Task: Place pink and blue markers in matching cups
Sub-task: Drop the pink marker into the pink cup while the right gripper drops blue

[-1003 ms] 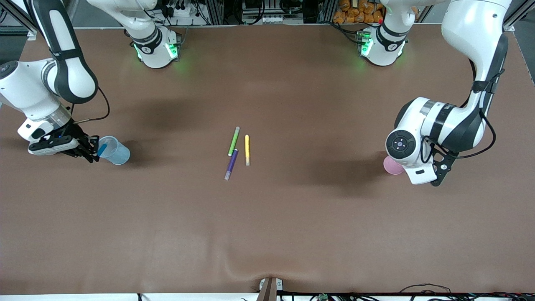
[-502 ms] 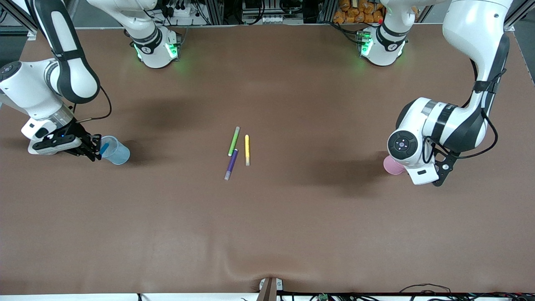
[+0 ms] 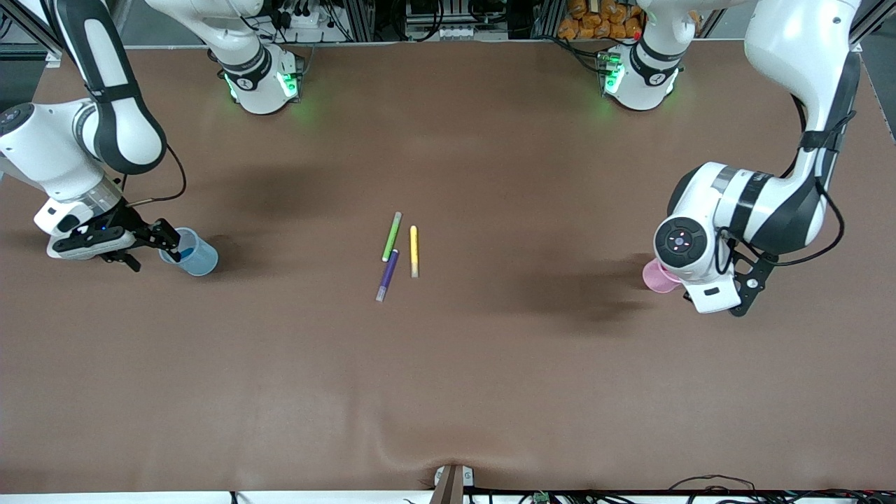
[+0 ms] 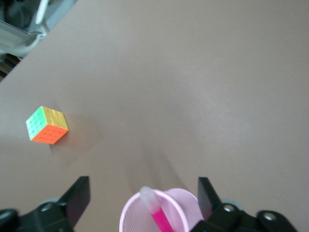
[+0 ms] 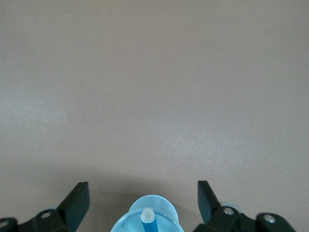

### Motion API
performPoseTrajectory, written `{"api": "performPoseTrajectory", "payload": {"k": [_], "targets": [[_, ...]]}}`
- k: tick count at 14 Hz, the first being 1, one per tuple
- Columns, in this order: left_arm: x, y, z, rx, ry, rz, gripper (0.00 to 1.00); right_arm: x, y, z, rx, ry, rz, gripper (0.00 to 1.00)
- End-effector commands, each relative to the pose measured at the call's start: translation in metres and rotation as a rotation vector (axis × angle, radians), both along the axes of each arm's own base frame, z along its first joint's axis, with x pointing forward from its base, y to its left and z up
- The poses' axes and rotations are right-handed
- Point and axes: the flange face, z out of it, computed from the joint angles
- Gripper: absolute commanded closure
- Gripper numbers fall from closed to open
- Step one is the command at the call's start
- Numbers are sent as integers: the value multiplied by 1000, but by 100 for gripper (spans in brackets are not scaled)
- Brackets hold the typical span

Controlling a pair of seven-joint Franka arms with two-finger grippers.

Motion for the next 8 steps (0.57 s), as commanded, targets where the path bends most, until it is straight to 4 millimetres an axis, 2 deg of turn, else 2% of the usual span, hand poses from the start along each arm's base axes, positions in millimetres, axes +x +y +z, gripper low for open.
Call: {"api": "performPoseTrajectory", "payload": {"k": [1, 3, 5, 7, 8], "targets": [[1, 17, 61, -128, 47, -80, 0, 17, 1, 28, 56, -1, 16, 0], [-4, 40, 99, -234, 105, -189, 0, 35, 5, 55, 134, 47, 11, 0], [-6, 56, 131, -316, 118, -276, 0, 40, 13, 70, 233, 158, -88, 0], [-11, 69, 152, -369, 135, -362, 0, 47, 15, 83, 236, 145, -99, 0], [-13, 73, 161, -383, 145, -412, 0, 56, 11, 98, 232, 121, -99, 0]]}}
